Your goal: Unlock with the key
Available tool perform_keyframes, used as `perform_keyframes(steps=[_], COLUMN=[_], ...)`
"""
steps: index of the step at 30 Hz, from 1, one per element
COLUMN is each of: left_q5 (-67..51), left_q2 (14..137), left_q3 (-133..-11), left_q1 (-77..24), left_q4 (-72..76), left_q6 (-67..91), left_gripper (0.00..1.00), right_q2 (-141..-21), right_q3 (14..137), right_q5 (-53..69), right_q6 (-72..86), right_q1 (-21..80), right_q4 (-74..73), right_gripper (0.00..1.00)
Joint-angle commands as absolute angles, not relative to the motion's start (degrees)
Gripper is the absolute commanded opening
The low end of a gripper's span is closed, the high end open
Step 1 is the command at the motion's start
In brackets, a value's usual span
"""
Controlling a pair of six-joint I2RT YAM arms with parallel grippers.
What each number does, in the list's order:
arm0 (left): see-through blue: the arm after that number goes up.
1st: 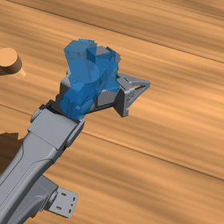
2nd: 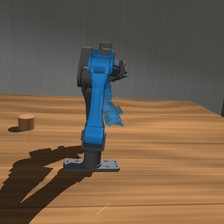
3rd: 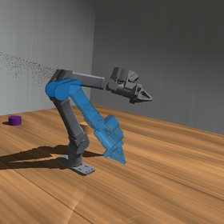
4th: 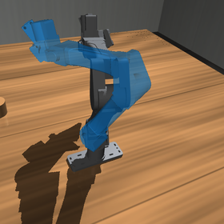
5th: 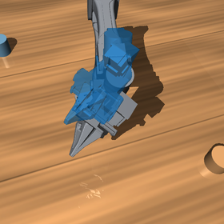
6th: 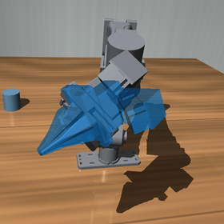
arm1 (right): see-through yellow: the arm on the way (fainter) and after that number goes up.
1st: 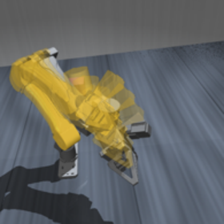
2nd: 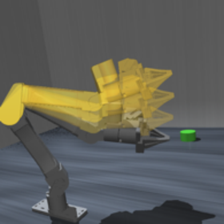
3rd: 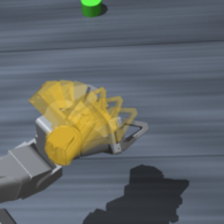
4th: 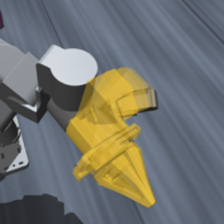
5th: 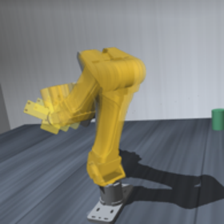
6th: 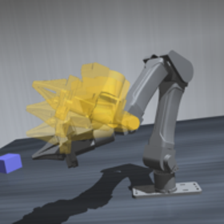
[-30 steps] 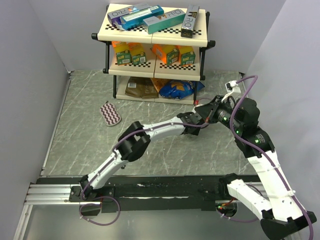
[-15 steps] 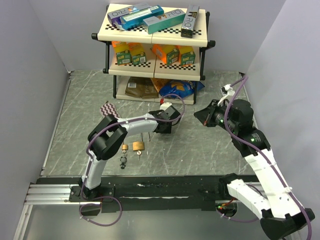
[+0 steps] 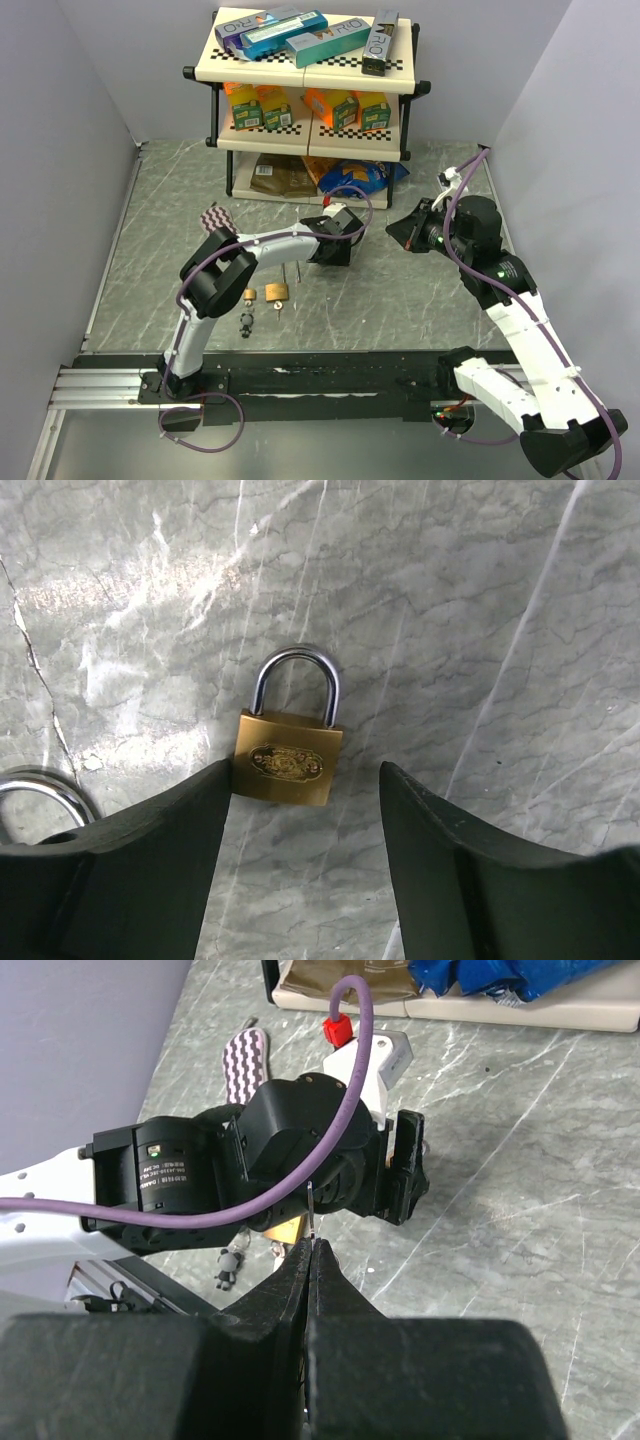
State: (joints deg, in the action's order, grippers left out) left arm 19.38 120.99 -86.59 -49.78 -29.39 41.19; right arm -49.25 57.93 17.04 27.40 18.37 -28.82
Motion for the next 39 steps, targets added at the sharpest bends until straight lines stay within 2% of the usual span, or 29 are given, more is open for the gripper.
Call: perform_keyframes(steps=[1,14,26,28,31,32,36,39], left_q5=[13.71,18.01,19.69,19.78,19.43,18.99,16.36,14.51], left_q2=[129.55,130.87,130.25,130.52,131.13,131.13,130.08,125.87], left_q3=[-81.56,-82.62,-82.53,-82.09,-81.65,-81.56,-81.04,-79.72], left_q1=[-47.9,-47.9,-47.9,-47.9,-47.9,-47.9,-47.9,-47.81], left_q4=[-40.17,-39.81,-38.23,-37.97,-37.53,-37.44,-37.27,-36.65], left_q6=[42.54,39.55,37.53,37.27,36.83,36.91,38.4,40.86], left_gripper=[0.68,0.73,0.63,0.57,0.4,0.3,0.03,0.01], right_q2=[-48.69,-48.96,-48.96,-49.04,-49.04,-49.13,-48.61,-48.52], right_q3=[60.29,59.85,59.85,59.94,59.77,59.77,56.52,53.18], right_q5=[16.87,17.93,18.28,18.28,18.37,18.46,21.34,23.2], right_q6=[27.42,27.86,27.86,27.86,27.6,27.34,25.32,24.44], right_q1=[18.28,18.19,18.19,18.11,18.19,18.19,18.28,18.54], right_q4=[-29.27,-29.09,-29.27,-29.27,-29.18,-29.09,-25.76,-23.3], right_gripper=[0.0,0.0,0.0,0.0,0.0,0.0,0.0,0.0])
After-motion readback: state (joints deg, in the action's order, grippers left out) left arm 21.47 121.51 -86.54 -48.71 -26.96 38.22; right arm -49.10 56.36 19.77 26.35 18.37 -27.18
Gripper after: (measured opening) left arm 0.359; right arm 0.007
